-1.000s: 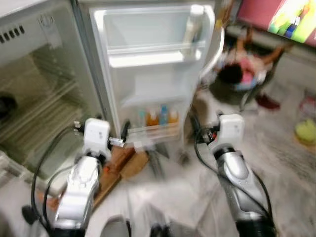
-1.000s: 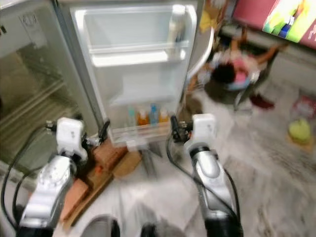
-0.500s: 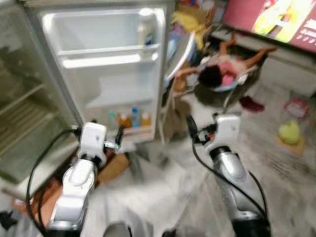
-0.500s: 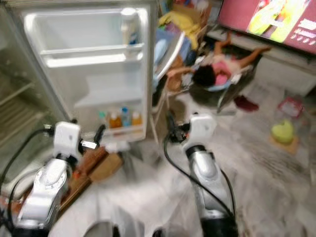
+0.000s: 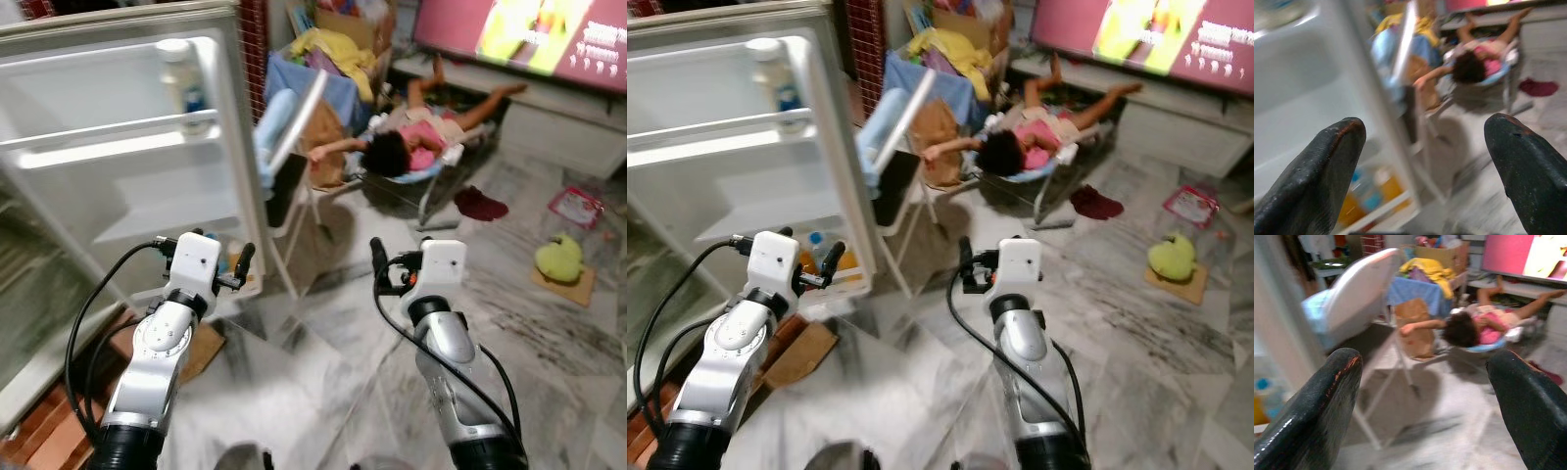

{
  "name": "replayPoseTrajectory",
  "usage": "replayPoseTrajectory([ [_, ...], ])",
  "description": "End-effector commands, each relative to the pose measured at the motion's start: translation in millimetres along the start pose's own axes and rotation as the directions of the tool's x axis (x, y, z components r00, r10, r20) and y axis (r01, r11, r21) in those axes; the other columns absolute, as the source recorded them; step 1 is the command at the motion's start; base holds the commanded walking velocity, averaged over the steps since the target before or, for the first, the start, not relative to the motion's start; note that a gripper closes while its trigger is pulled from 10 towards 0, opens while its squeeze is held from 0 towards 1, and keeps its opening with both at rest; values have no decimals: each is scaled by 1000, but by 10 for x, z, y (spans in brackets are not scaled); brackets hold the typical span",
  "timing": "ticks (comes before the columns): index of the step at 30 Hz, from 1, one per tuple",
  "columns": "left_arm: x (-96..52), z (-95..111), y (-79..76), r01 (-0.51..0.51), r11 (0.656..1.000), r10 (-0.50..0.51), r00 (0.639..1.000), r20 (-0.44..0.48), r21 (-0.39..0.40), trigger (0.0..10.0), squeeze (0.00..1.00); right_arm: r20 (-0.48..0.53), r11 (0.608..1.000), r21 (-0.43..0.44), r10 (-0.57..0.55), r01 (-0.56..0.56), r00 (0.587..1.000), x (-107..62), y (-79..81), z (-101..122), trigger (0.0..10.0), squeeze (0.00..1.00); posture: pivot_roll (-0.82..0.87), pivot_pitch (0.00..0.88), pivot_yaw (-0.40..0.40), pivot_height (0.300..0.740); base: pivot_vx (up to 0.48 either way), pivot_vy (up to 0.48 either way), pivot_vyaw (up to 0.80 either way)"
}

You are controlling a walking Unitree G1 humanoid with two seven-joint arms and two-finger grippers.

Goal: Restocking fridge

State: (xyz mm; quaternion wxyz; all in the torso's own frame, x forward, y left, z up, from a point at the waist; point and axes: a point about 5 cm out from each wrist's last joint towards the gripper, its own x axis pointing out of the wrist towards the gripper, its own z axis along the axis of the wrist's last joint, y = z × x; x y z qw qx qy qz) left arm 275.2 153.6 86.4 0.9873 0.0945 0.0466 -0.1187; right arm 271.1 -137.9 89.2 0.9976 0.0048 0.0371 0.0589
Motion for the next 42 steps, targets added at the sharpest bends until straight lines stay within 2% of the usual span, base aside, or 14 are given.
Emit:
replayPoseTrajectory([
  [1, 10, -42, -70, 11, 1000, -11, 1000, -14, -10, 10000, 0, 22, 999, 5, 38, -38, 999, -6, 9, 45, 10000, 0, -4, 21, 22, 740, 307, -368, 0],
  [4, 12, -61, -66, -3, 1000, 3, 1000, -25, 0, 10000, 0, 43, 999, -9, 46, -45, 998, 33, 38, 90, 10000, 0, 4, 27, 11, 740, 307, -366, 0],
  [6, 19, -47, -50, -18, 1000, 18, 1000, -18, 2, 10000, 0, 63, 997, -35, 69, -67, 996, 67, 72, 146, 10000, 0, 9, 30, 7, 740, 304, -368, 800],
  [14, -11, -67, -28, -46, 999, 46, 998, -31, 12, 10000, 0, 105, 990, -46, 135, -130, 985, 136, 152, 254, 10000, 0, 23, 41, -11, 740, 309, -363, 800],
  [39, -12, -63, 4, -108, 993, 109, 993, -33, 45, 10000, 0, 144, 973, -20, 231, -231, 962, 135, 234, 324, 10000, 0, 29, 44, -13, 740, 308, -365, 799],
  [42, -9, -52, 31, -132, 991, 133, 991, -24, 24, 10000, 0, 146, 968, -17, 248, -249, 958, 135, 255, 326, 10000, 0, 29, 43, -13, 740, 325, -322, 794],
])
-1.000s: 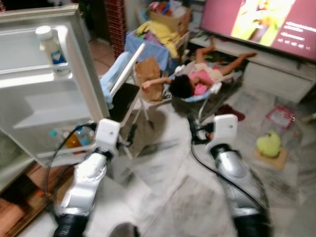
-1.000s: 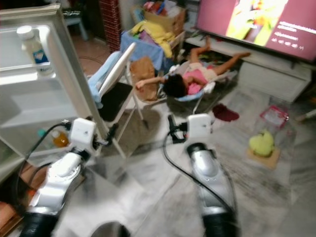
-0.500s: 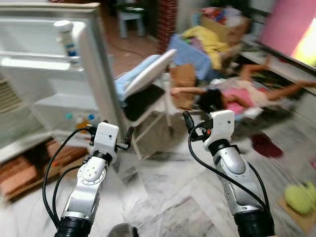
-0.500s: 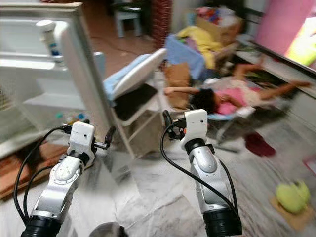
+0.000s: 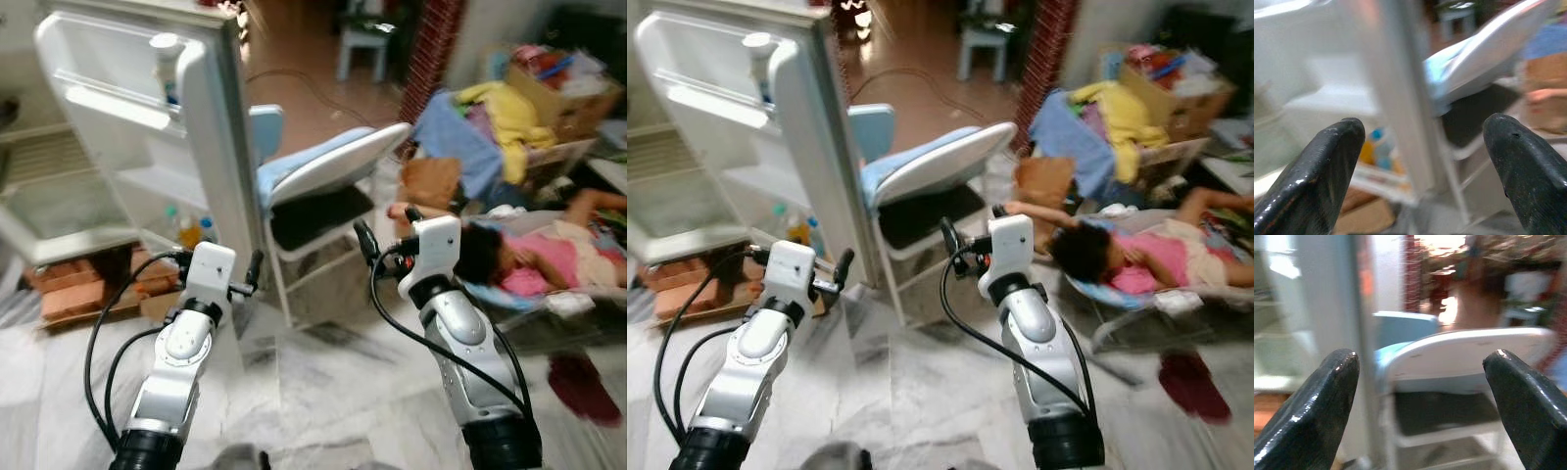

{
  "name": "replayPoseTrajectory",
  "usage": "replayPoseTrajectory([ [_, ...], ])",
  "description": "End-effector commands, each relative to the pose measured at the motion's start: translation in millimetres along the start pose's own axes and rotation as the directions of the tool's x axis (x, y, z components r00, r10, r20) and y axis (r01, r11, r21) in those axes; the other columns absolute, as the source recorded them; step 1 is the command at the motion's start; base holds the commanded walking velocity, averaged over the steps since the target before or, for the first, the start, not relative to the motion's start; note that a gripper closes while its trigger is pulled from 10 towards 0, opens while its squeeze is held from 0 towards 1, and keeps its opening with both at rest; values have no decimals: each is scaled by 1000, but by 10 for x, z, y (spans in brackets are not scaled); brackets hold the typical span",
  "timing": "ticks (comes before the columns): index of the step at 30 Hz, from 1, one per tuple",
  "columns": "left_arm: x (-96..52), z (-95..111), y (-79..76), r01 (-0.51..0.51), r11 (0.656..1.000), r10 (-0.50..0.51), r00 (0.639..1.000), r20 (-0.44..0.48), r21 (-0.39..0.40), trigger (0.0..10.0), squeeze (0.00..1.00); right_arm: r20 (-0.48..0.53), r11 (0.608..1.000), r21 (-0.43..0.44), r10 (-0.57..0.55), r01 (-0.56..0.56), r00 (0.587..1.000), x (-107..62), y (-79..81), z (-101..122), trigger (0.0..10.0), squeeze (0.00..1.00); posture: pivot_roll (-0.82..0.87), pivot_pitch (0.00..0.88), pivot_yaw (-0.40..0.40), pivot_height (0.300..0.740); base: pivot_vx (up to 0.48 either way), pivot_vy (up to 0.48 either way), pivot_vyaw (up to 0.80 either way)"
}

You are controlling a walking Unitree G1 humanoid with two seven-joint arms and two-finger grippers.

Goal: Restocking fridge

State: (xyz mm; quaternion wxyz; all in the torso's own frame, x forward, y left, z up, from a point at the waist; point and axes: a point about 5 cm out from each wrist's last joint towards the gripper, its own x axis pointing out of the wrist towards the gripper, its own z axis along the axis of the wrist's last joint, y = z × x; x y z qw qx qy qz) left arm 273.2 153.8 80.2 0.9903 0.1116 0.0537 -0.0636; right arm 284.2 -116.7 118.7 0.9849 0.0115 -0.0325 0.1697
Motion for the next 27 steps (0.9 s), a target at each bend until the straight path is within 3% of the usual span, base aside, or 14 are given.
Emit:
replayPoseTrajectory([
  [1, 9, 13, 52, -30, 999, 30, 1000, 1, -12, 10000, 0, 11, 999, 3, 34, -34, 999, 19, 60, 24, 10000, 0, 29, 43, -13, 740, 0, 0, 794],
  [13, -5, 60, 71, -20, 998, 21, 999, 28, -61, 10000, 0, 21, 999, 19, 37, -37, 999, 15, 59, 42, 10000, 0, 31, 43, -19, 740, 0, 0, 765],
  [27, -25, 55, 73, -13, 997, 15, 999, 28, -73, 10000, 0, 34, 998, 15, 65, -66, 997, 13, 91, 58, 10000, 0, 31, 46, -18, 740, 367, 0, 0],
])
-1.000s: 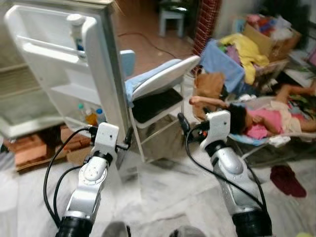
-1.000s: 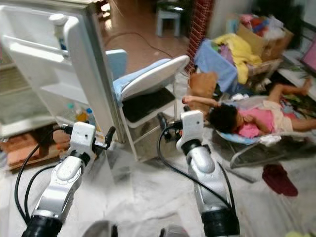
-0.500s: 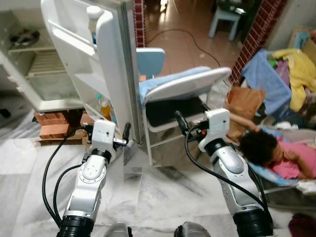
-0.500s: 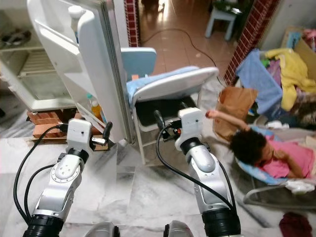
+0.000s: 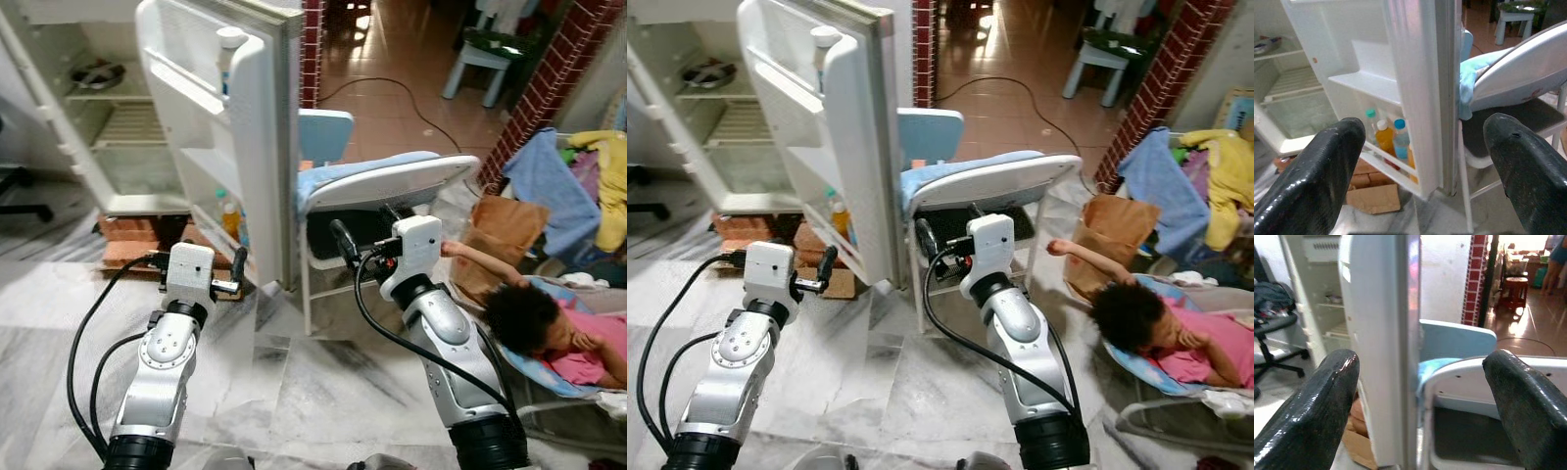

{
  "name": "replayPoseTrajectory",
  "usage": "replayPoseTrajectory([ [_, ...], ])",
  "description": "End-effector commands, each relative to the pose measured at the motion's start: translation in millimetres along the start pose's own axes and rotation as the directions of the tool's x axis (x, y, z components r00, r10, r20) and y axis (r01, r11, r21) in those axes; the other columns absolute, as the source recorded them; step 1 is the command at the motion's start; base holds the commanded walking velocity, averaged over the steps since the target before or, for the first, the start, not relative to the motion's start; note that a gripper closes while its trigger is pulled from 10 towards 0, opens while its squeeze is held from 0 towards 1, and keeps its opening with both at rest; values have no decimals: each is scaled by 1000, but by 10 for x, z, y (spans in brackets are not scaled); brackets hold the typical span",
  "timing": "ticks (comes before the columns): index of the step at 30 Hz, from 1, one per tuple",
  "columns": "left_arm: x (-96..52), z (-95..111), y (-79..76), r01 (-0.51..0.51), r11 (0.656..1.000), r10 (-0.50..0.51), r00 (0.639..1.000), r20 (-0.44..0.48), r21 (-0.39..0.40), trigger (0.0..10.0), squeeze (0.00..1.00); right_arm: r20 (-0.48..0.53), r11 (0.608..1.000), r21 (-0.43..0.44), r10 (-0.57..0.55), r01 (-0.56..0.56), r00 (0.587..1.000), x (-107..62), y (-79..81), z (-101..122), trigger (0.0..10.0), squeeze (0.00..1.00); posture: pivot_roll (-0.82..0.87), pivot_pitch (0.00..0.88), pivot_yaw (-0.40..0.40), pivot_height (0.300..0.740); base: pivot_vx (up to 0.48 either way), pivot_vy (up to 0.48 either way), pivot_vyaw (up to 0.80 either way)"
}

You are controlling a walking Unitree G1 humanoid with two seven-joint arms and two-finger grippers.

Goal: Restocking fridge

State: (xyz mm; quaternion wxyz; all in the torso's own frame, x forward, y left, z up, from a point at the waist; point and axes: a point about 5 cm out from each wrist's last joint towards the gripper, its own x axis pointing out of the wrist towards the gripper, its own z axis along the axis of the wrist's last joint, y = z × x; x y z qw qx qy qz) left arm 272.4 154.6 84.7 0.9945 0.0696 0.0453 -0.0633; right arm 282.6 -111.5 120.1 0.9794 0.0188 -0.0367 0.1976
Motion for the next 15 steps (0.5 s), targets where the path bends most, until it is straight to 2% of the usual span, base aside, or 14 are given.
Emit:
replayPoseTrajectory([
  [1, -20, 23, 60, -19, 1000, 18, 1000, 10, 12, 10000, 0, 19, 1000, -2, -6, 6, 1000, -8, 8, 29, 10000, 0, 32, 46, -17, 740, 386, 0, 0],
  [3, -51, 44, 79, -28, 1000, 27, 999, 26, 4, 10000, 0, 13, 999, -10, -35, 35, 999, -58, -52, 2, 10000, 0, 36, 47, -16, 740, 390, 0, 0],
  [6, -136, 122, 119, -46, 998, 49, 995, 83, -42, 10000, 0, -1, 996, -3, -88, 88, 996, -174, -146, -45, 10000, 0, 40, 47, -19, 740, 390, 0, 0],
  [9, -220, 175, 89, -25, 994, 39, 992, 124, -107, 10000, 0, -31, 993, 7, -117, 117, 993, -272, -209, -109, 10000, 0, 42, 48, -25, 740, 377, 0, 0],
  [15, -246, 169, -7, 12, 986, 8, 992, 122, -168, 10000, 0, -20, 992, 6, -122, 122, 992, -241, -222, -80, 10000, 0, 39, 48, -31, 740, 304, 0, 0],
])
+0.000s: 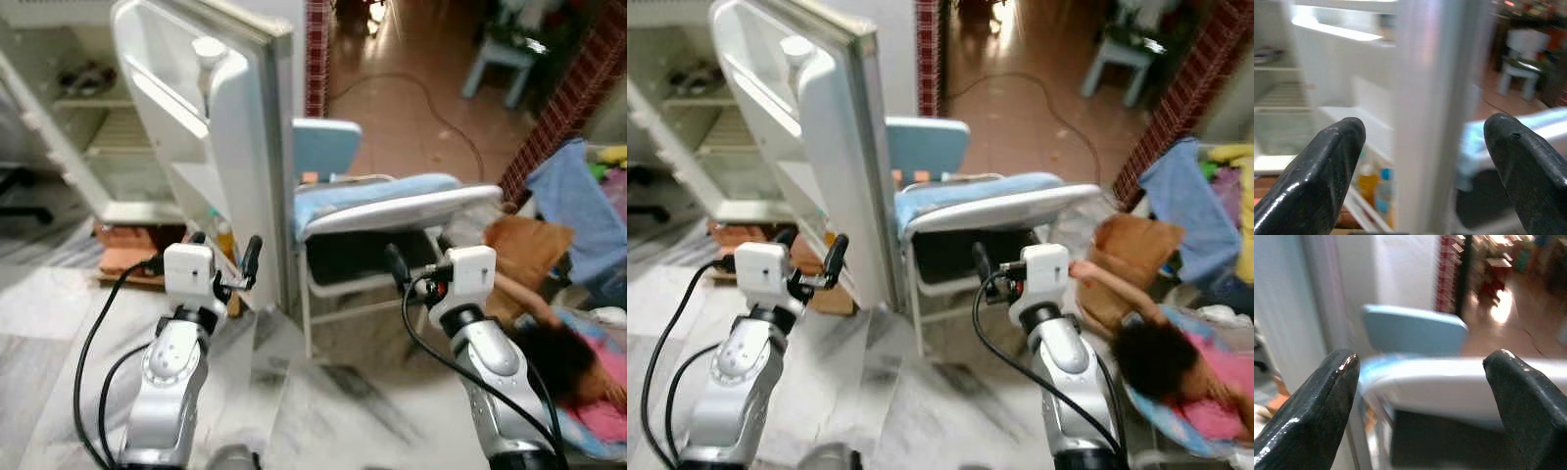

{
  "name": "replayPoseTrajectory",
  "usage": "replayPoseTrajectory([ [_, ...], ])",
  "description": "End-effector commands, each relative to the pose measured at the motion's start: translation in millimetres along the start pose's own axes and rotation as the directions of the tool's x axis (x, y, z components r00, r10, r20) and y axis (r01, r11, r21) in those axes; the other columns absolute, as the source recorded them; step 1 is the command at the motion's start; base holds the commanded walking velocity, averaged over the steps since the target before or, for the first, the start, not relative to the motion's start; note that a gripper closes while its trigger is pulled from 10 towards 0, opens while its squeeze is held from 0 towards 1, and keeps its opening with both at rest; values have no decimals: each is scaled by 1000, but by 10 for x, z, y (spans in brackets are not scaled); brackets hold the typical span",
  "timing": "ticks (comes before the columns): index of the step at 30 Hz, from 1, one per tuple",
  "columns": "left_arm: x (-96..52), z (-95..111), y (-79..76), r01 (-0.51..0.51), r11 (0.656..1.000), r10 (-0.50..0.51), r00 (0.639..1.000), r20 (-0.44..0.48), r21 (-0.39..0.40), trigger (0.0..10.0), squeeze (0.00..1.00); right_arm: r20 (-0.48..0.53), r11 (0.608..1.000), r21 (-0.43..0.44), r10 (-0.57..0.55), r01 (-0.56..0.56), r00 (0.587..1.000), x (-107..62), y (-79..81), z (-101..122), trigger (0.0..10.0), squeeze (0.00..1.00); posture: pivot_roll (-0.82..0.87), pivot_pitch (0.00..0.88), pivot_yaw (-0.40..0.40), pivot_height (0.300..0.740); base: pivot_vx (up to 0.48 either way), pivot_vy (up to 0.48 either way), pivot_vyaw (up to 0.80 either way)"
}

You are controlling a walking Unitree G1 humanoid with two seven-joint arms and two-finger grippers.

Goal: Restocking fridge

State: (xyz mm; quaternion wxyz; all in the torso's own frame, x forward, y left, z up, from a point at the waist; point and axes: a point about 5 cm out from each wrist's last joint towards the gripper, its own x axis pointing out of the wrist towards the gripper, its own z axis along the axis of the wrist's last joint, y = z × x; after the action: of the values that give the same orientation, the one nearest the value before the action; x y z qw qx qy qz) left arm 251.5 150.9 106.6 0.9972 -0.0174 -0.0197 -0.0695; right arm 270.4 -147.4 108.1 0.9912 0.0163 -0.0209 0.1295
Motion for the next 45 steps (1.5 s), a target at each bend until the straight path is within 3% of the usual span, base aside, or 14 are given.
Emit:
replayPoseTrajectory([
  [1, -24, -23, 25, -11, 1000, 11, 1000, -18, -2, 10000, 0, 14, 1000, 9, 18, -18, 1000, 23, 70, 25, 10000, 0, 40, 48, -33, 740, 259, 0, 0],
  [10, -40, -32, 70, -51, 999, 51, 998, -40, -8, 10000, 0, 31, 998, -9, 66, -66, 997, 61, 97, 85, 10000, 0, 48, 54, -52, 740, 0, 0, 701],
  [23, -32, -21, 71, -56, 998, 56, 997, -48, -5, 10000, 0, 64, 996, 6, 91, -92, 994, 239, 162, 201, 10000, 0, 58, 61, -51, 740, 0, 0, 788],
  [33, -31, -25, 101, -71, 997, 71, 996, -55, 9, 10000, 0, 78, 999, -40, 20, -16, 997, 312, 169, 217, 10000, 0, 64, 65, -50, 740, 0, 0, 768],
  [45, -71, -47, 122, -73, 997, 74, 995, -66, 13, 10000, 0, 104, 995, -70, -70, 78, 992, 280, 49, 270, 10000, 0, 62, 72, -59, 740, 0, 0, 0],
])
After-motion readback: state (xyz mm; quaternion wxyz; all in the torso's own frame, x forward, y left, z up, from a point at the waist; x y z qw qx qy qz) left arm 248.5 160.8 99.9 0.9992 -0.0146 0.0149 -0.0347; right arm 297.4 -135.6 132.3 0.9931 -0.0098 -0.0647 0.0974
